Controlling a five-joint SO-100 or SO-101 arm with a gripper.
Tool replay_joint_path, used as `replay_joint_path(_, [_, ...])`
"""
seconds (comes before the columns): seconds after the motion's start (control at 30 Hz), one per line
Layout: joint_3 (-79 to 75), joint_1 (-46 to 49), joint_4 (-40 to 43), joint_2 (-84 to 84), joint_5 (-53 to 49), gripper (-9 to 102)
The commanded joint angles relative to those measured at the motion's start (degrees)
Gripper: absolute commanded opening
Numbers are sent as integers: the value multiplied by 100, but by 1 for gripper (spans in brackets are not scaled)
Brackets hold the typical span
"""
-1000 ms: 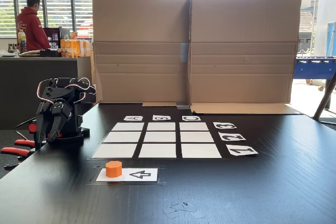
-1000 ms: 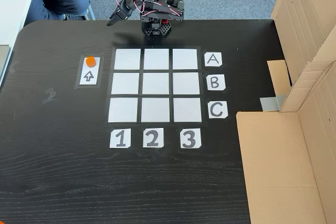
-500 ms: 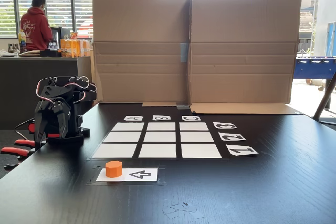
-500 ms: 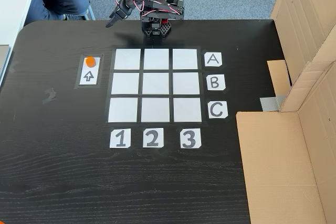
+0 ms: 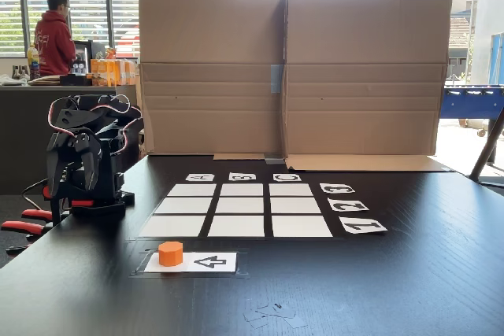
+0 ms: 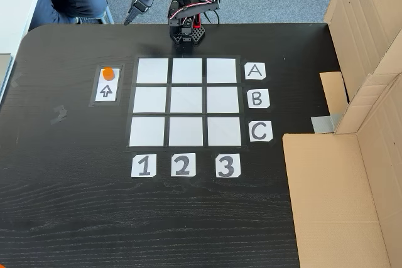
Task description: Pick up the round, orange token and place it in the grid on square A1.
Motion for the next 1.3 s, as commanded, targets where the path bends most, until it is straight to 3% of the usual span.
replay_joint_path(0.0, [-782,0,483,-404,-220,28])
replay_joint_path(0.2, [-1828,-70,1169,-1046,-308,29])
replay_joint_path(0.7, [-3990,-202,1433,-2804,-352,30])
replay_joint_path(1.27, [-5783,-976,1679,-4491,-352,30])
